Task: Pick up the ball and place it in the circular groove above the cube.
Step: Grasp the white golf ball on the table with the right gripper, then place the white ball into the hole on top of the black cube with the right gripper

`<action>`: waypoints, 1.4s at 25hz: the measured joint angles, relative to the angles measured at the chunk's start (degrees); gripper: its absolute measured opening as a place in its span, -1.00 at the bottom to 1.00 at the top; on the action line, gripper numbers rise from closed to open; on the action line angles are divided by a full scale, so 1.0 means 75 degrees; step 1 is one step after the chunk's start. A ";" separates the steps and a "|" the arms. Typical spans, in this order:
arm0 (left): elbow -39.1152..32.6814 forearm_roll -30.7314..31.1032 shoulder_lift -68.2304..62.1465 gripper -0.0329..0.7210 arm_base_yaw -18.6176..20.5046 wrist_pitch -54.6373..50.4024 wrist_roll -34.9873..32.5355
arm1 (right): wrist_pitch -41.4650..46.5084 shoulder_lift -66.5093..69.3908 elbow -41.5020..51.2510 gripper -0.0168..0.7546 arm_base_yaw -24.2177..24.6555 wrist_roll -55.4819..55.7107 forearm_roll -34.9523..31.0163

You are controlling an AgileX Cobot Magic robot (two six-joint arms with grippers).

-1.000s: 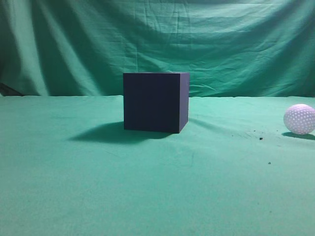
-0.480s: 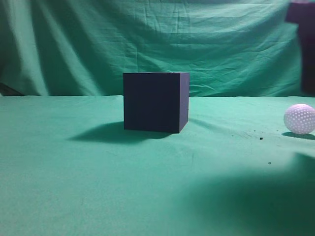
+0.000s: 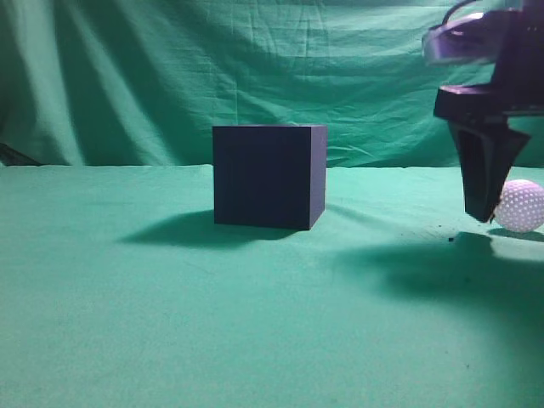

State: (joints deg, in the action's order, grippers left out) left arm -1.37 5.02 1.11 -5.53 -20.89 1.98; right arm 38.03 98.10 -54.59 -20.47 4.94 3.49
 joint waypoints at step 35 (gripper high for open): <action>0.0000 0.0000 0.0000 -0.91 0.0000 0.0000 0.0000 | 0.2129 0.1640 -0.4853 -0.14 -0.2627 -0.0017 -0.0267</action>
State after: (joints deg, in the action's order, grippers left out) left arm -1.37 5.02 1.11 -5.53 -20.89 1.98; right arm 54.00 110.39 -90.99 -40.17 4.82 1.49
